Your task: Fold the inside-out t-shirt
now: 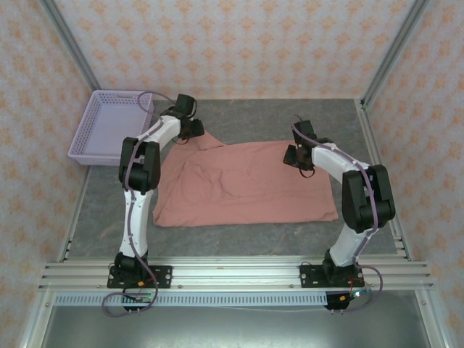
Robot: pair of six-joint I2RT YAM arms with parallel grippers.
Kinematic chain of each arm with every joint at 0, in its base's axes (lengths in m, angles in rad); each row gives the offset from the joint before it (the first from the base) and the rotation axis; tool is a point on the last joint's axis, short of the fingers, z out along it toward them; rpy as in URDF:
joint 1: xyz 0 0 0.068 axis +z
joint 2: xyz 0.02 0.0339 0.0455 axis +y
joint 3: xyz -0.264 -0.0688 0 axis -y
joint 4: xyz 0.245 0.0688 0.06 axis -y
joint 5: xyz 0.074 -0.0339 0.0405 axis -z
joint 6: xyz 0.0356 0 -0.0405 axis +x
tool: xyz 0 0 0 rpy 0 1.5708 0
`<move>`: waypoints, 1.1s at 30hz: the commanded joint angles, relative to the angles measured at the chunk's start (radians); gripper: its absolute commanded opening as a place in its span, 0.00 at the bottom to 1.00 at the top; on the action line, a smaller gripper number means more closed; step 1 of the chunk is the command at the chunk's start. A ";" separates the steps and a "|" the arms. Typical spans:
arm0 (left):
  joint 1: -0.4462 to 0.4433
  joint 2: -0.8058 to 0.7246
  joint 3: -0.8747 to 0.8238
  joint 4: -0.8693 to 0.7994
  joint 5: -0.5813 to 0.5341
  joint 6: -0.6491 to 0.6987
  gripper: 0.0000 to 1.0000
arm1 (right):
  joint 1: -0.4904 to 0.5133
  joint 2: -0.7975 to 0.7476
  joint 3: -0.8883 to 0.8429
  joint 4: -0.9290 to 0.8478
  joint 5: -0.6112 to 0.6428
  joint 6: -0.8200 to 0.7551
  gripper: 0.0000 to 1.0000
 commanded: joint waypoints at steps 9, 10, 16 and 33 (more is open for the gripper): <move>-0.006 0.079 0.130 -0.077 0.025 0.028 0.31 | -0.001 0.027 -0.012 0.012 -0.011 -0.011 0.44; -0.006 0.083 0.139 -0.081 0.023 0.029 0.31 | -0.002 0.027 -0.013 0.012 -0.013 -0.012 0.44; -0.006 0.100 0.180 -0.099 0.033 0.033 0.29 | -0.002 0.034 -0.014 0.012 -0.013 -0.012 0.44; -0.008 0.070 0.172 -0.085 0.070 0.048 0.19 | -0.001 0.056 -0.011 0.016 -0.020 -0.009 0.44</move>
